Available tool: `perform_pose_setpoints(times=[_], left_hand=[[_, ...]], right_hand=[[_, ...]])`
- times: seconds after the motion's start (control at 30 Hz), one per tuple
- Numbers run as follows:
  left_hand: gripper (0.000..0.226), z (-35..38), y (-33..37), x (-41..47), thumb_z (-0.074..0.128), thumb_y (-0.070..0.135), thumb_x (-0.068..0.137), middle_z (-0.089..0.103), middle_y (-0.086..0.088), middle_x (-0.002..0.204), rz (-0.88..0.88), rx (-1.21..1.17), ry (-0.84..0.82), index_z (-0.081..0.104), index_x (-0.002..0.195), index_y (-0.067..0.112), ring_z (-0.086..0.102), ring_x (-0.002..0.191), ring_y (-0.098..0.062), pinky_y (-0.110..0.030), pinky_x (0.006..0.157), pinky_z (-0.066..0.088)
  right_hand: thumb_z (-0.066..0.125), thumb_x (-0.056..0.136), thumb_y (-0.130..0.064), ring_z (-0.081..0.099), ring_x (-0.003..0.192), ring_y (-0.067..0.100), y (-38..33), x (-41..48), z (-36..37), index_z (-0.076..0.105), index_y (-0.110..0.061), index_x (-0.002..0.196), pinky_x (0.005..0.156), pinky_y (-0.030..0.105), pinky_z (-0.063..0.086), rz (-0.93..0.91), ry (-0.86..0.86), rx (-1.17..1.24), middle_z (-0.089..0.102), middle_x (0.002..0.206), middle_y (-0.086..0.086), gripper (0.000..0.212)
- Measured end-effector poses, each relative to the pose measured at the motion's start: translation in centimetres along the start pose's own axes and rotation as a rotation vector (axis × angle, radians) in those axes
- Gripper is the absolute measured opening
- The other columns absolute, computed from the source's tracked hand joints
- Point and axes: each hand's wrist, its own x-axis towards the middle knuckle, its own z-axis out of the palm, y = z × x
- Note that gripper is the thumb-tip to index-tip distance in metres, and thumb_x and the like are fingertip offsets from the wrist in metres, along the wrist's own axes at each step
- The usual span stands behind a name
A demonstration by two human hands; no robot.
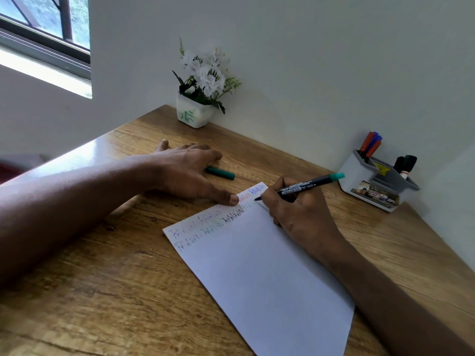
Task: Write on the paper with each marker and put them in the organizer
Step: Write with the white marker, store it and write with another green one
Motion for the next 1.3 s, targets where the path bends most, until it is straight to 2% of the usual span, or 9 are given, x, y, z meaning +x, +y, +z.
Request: perform_pose_setpoints(times=[0.33,0.47,0.57,0.67,0.83,0.93,1.03,1.13,1.3], left_hand=[[0.124,0.2,-0.3,0.4,0.046,0.094,0.057,0.02,0.008,0.171,0.009,-0.013,0.007,0.02,0.163,0.034,0.017,0.158,-0.019,-0.064,0.126,-0.002],[0.125,0.3,-0.5,0.6,0.048,0.098,0.058,0.02,0.007,0.172,0.021,-0.017,0.019,0.02,0.163,0.036,0.017,0.158,-0.02,-0.065,0.125,-0.001],[0.105,0.7,-0.8,0.9,0.048,0.09,0.067,0.036,0.004,0.167,0.058,-0.078,0.138,0.031,0.159,0.042,0.031,0.153,-0.023,-0.064,0.125,0.013],[0.062,1.1,-1.0,1.4,0.058,0.072,0.089,0.054,0.006,0.153,0.13,-0.057,0.384,0.054,0.145,0.044,0.047,0.142,-0.021,-0.054,0.119,0.033],[0.022,1.3,-1.0,2.1,0.071,0.05,0.093,0.068,0.014,0.126,0.205,-0.001,0.454,0.073,0.114,0.044,0.061,0.118,-0.012,-0.046,0.102,0.048],[0.014,1.2,-1.4,2.1,0.075,0.036,0.093,0.076,0.016,0.105,0.271,-0.241,0.491,0.078,0.107,0.037,0.069,0.099,-0.001,-0.036,0.092,0.058],[0.015,1.1,-1.5,1.7,0.078,0.024,0.092,0.078,0.016,0.103,0.394,-0.502,0.489,0.079,0.105,0.031,0.072,0.101,0.001,-0.036,0.097,0.059],[0.018,1.2,-1.3,1.6,0.078,0.023,0.091,0.079,0.017,0.104,0.466,-0.526,0.458,0.079,0.107,0.03,0.073,0.102,-0.001,-0.04,0.097,0.06],[0.019,1.5,-0.8,1.6,0.078,0.024,0.091,0.078,0.017,0.102,0.501,-0.469,0.413,0.079,0.109,0.027,0.073,0.099,-0.005,-0.039,0.092,0.061]], right_hand=[[0.071,0.081,-0.015,0.053,0.044,0.011,-0.2,-0.1,0.2,0.063,0.001,0.077,0.045,0.025,0.043,0.044,0.054,-0.044,0.059,0.054,0.006,0.019],[0.07,0.088,-0.015,0.056,0.046,0.009,-0.3,-0.2,0.3,0.066,-0.001,0.079,0.042,0.02,0.044,0.113,0.067,0.051,0.065,0.058,0.005,0.016],[0.067,0.092,-0.01,0.062,0.055,0.014,-0.5,0.1,-0.2,0.07,-0.003,0.087,0.047,0.021,0.048,0.215,0.093,0.324,0.068,0.063,0.005,0.009],[0.062,0.091,-0.002,0.066,0.067,0.017,-0.3,0.5,-0.9,0.07,0.002,0.103,0.056,0.021,0.051,0.242,0.001,0.544,0.072,0.077,0.01,0.015],[0.044,0.098,-0.021,0.069,0.075,0.02,-0.3,0.9,-2.0,0.074,0.0,0.109,0.06,0.023,0.053,0.291,-0.155,0.718,0.073,0.09,0.016,0.038],[0.043,0.097,-0.017,0.068,0.073,0.02,-0.1,1.0,-2.2,0.074,-0.001,0.106,0.058,0.023,0.054,0.289,-0.183,0.755,0.074,0.088,0.016,0.036],[0.051,0.092,-0.012,0.067,0.07,0.02,0.0,0.9,-2.4,0.069,-0.005,0.1,0.059,0.023,0.055,0.278,-0.174,0.787,0.074,0.086,0.015,0.021],[0.064,0.075,-0.019,0.069,0.072,0.02,-0.1,0.7,-2.6,0.064,-0.006,0.099,0.059,0.023,0.055,0.242,-0.191,0.77,0.075,0.09,0.018,0.027],[0.066,0.071,-0.022,0.07,0.075,0.018,-0.4,0.5,-2.6,0.065,-0.005,0.1,0.062,0.024,0.054,0.205,-0.21,0.703,0.077,0.092,0.018,0.034]])
